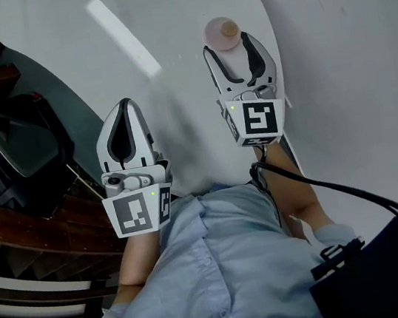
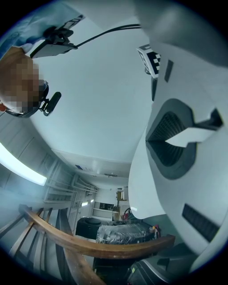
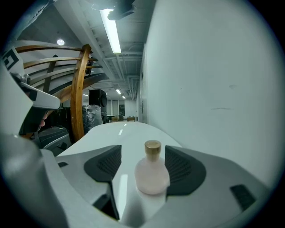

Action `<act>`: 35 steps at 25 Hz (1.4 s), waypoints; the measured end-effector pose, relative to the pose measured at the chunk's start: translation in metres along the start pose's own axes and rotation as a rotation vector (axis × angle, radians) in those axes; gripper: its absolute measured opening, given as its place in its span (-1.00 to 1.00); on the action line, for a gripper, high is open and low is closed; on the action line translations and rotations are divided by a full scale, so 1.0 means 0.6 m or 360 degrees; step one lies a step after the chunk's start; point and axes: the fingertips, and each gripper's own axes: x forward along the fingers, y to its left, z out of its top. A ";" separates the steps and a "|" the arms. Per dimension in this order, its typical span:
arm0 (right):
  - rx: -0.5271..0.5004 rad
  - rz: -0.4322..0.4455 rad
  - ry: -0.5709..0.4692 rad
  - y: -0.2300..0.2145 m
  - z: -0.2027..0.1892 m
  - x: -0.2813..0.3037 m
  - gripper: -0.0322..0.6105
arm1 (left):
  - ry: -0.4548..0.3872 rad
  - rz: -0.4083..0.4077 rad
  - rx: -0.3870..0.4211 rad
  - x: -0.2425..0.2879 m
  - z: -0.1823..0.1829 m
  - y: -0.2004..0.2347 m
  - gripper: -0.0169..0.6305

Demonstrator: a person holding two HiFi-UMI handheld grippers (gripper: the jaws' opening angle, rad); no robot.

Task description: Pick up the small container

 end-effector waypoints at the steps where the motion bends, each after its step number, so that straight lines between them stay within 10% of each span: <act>1: -0.0007 -0.0009 -0.0004 -0.002 0.003 0.006 0.05 | 0.0004 0.0002 -0.0004 0.002 0.000 0.003 -0.95; 28: -0.0136 -0.0063 -0.0057 -0.030 0.073 0.084 0.04 | 0.0108 0.0089 -0.0139 0.007 -0.024 0.066 -0.95; 35: -0.0193 -0.0107 -0.0026 -0.028 0.068 0.083 -0.30 | 0.0119 0.0090 -0.0136 0.006 -0.028 0.068 -0.95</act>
